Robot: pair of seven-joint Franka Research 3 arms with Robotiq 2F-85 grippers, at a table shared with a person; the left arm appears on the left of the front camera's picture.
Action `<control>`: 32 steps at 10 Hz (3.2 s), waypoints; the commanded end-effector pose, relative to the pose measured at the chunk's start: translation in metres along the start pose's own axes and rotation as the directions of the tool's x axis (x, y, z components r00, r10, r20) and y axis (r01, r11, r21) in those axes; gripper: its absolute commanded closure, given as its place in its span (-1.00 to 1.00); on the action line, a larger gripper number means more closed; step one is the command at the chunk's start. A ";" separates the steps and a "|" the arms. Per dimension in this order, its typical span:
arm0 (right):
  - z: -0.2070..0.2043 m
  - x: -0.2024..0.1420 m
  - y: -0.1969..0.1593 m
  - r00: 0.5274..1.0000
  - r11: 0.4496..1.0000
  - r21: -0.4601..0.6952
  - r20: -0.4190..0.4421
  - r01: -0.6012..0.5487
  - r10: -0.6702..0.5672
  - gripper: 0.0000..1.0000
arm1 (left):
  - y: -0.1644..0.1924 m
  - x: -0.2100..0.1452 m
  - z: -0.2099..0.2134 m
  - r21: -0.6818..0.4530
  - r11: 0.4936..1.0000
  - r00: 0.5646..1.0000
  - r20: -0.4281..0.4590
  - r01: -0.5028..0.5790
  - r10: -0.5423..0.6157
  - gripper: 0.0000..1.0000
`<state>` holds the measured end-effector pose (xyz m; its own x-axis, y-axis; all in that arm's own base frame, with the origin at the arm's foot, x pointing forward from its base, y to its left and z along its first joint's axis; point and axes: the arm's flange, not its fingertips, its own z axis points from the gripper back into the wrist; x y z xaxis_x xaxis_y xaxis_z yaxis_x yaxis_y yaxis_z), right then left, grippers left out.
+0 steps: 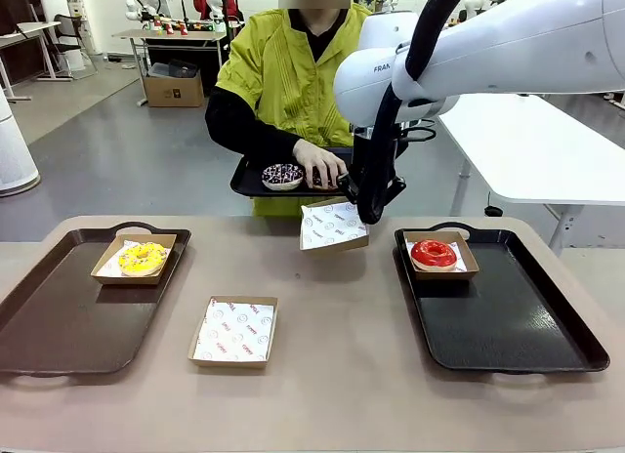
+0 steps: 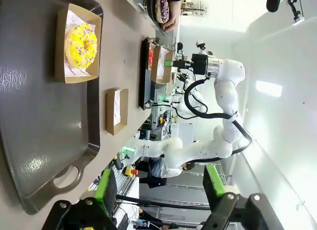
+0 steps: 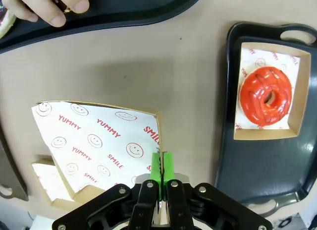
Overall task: Individually package the donuts and arrange them on the tray.
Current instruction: Place the picked Paper togo box on the Handle tray while simultaneously picking up another Paper togo box from the table with the other hand.
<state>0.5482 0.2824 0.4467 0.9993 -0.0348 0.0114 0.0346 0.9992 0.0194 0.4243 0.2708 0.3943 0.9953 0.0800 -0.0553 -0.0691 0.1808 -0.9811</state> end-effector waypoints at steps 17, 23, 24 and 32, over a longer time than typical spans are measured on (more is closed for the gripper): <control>0.002 -0.002 -0.002 1.000 1.000 -0.003 -0.002 0.001 -0.001 1.00 | 0.000 -0.004 0.001 -0.012 1.000 1.000 -0.003 0.016 -0.016 -0.83; 0.058 -0.084 -0.045 0.992 0.996 -0.057 0.098 -0.074 0.079 0.96 | -0.097 -0.014 -0.029 0.354 0.932 0.995 -0.086 0.077 -0.050 -0.83; 0.070 -0.103 -0.065 0.993 0.996 -0.066 0.103 -0.058 0.064 0.96 | -0.123 -0.011 -0.045 0.453 0.886 0.992 -0.121 0.098 -0.047 -0.83; 0.040 -0.181 -0.230 0.998 1.000 0.006 0.059 0.028 -0.029 0.96 | -0.179 -0.003 -0.234 0.875 0.459 0.987 -0.160 0.153 -0.024 -0.83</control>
<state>0.3598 0.0698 0.4891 0.9956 -0.0778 0.0515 0.0788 0.9967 -0.0176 0.4582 0.0228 0.5396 0.9870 -0.1385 -0.0814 0.0980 0.9206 -0.3781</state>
